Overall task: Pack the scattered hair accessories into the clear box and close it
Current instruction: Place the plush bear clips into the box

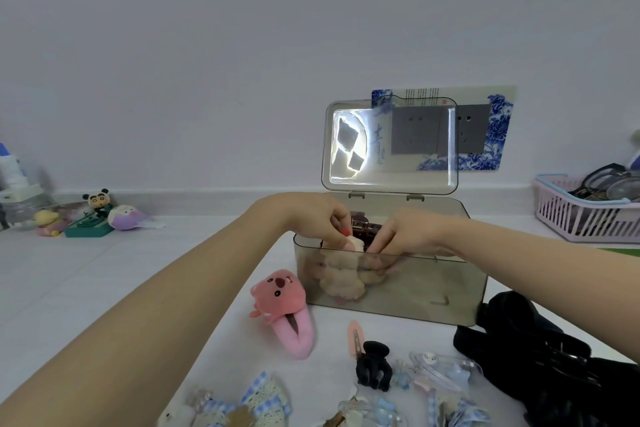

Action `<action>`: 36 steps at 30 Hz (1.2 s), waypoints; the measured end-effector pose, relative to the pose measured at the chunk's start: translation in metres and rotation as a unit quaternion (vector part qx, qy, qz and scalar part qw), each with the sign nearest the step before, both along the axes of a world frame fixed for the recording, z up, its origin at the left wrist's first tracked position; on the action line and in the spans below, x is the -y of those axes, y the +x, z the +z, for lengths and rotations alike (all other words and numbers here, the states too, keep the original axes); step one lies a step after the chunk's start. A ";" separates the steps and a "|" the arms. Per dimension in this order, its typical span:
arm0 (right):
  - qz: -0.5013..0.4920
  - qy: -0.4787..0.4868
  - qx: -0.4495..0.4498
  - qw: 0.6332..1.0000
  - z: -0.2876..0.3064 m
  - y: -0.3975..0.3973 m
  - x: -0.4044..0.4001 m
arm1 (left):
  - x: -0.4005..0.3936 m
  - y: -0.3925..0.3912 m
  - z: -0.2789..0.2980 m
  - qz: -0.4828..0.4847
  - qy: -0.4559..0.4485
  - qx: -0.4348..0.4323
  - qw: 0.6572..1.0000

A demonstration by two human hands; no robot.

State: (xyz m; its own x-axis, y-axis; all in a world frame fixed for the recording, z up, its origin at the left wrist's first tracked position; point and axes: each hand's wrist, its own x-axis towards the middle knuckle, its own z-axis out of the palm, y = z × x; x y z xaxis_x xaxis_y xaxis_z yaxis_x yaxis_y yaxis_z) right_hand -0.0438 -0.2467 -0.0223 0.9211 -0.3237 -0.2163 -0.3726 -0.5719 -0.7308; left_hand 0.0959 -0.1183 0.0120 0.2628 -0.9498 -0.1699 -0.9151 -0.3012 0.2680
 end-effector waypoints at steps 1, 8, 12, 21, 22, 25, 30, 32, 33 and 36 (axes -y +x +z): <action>0.010 0.015 -0.009 1.000 0.000 -0.001 0.000 | 0.001 0.000 0.000 -0.003 0.001 0.003 1.000; 0.004 0.013 -0.030 0.999 -0.002 -0.003 0.004 | 0.001 -0.009 0.001 -0.011 0.015 -0.011 1.000; -0.024 -0.027 -0.021 0.999 0.000 -0.003 0.004 | -0.004 -0.014 0.003 0.008 0.012 -0.033 0.999; 0.009 -0.137 -0.030 0.990 0.000 -0.001 -0.008 | -0.001 -0.014 -0.001 -0.028 0.057 0.028 0.998; 0.018 -0.154 -0.034 0.987 -0.001 0.001 -0.010 | -0.001 -0.015 0.000 -0.021 0.056 0.019 0.998; 0.046 -0.261 -0.042 0.963 -0.003 0.010 -0.014 | -0.002 -0.015 0.003 -0.003 0.011 0.008 1.000; 0.068 -0.322 -0.044 0.943 -0.001 0.019 -0.016 | -0.005 -0.015 0.005 0.017 -0.030 0.015 0.999; 0.055 -0.297 -0.034 0.953 0.001 0.018 -0.014 | -0.005 -0.015 0.006 0.024 -0.041 0.018 0.999; 0.048 -0.283 -0.031 0.957 0.001 0.018 -0.012 | -0.006 -0.015 0.006 0.027 -0.046 0.021 0.998; 0.042 -0.244 -0.024 0.968 0.002 0.017 -0.008 | -0.006 -0.014 0.008 0.031 -0.043 0.016 0.998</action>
